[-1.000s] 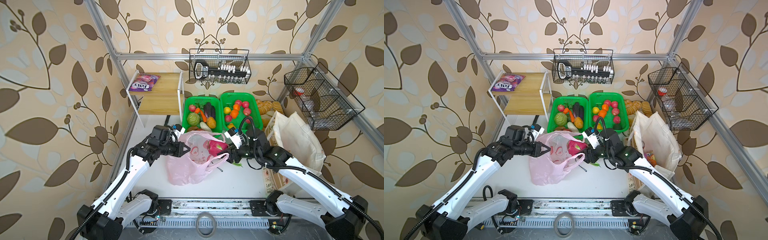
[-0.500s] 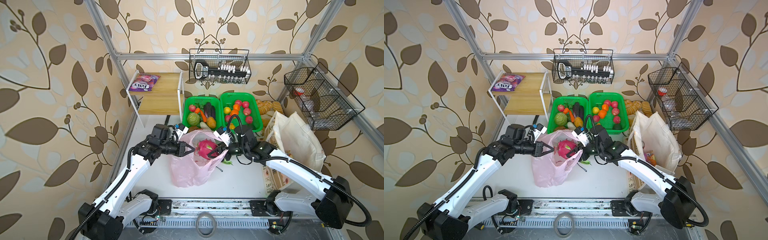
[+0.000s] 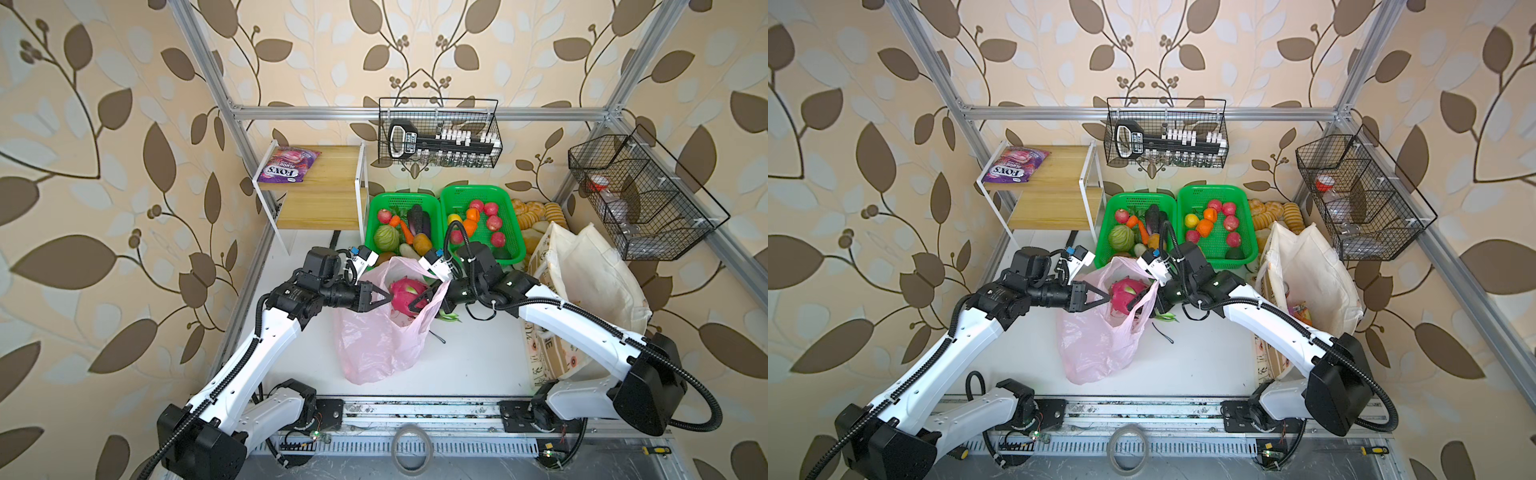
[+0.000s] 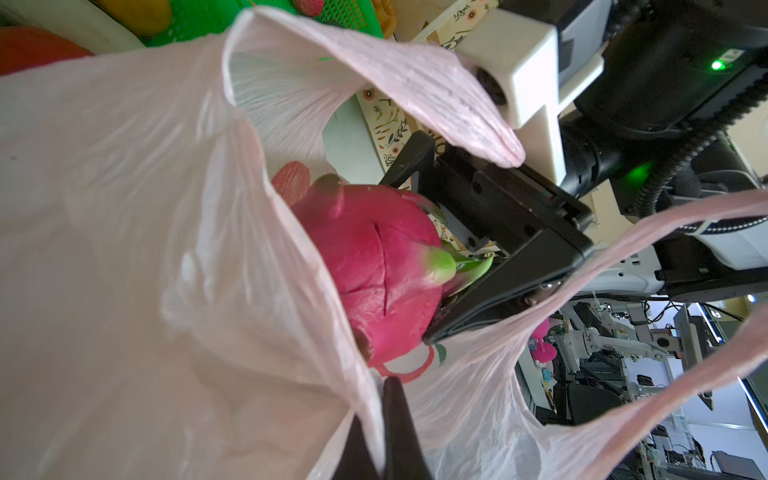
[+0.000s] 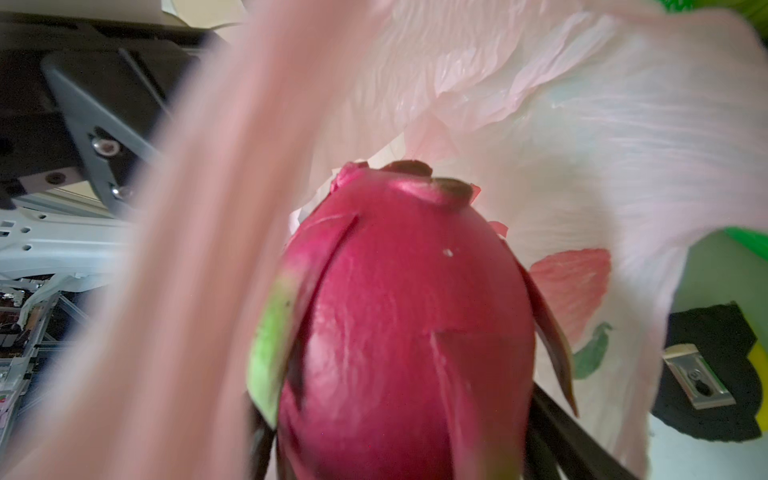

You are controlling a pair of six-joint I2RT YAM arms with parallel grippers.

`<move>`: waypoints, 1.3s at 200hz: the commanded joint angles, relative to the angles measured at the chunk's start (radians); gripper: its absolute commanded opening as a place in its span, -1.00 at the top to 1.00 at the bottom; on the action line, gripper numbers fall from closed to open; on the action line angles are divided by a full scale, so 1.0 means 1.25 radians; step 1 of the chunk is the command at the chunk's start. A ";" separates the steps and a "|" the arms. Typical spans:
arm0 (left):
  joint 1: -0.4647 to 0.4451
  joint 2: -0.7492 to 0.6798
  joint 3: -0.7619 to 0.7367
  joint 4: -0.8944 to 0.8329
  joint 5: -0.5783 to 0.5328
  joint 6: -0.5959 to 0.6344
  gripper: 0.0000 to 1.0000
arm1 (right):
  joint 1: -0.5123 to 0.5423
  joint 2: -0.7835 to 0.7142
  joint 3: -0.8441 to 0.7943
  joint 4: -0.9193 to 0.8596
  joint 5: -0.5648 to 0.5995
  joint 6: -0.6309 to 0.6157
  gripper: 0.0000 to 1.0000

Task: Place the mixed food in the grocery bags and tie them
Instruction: 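Release the dragon fruit into the pink bag and withdraw the right gripper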

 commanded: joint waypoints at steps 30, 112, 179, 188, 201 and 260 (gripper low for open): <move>0.007 -0.009 0.026 0.034 0.001 0.003 0.96 | -0.002 -0.047 0.002 -0.004 -0.024 -0.016 -0.99; 0.007 -0.026 0.020 0.010 -0.096 0.008 1.00 | -0.002 -0.117 -0.015 -0.003 0.025 -0.013 -0.84; 0.007 -0.042 0.007 -0.020 -0.223 0.000 1.00 | -0.017 -0.317 -0.085 0.011 0.007 -0.014 -0.83; 0.007 -0.040 0.006 -0.020 -0.223 -0.004 1.00 | -0.026 -0.351 -0.094 0.030 -0.006 -0.004 -0.83; 0.007 -0.039 0.005 -0.016 -0.221 -0.009 1.00 | -0.037 -0.400 -0.107 0.066 -0.022 0.008 -0.83; 0.008 -0.044 0.001 -0.007 -0.211 -0.021 1.00 | -0.133 -0.474 -0.159 0.049 0.044 0.076 -0.68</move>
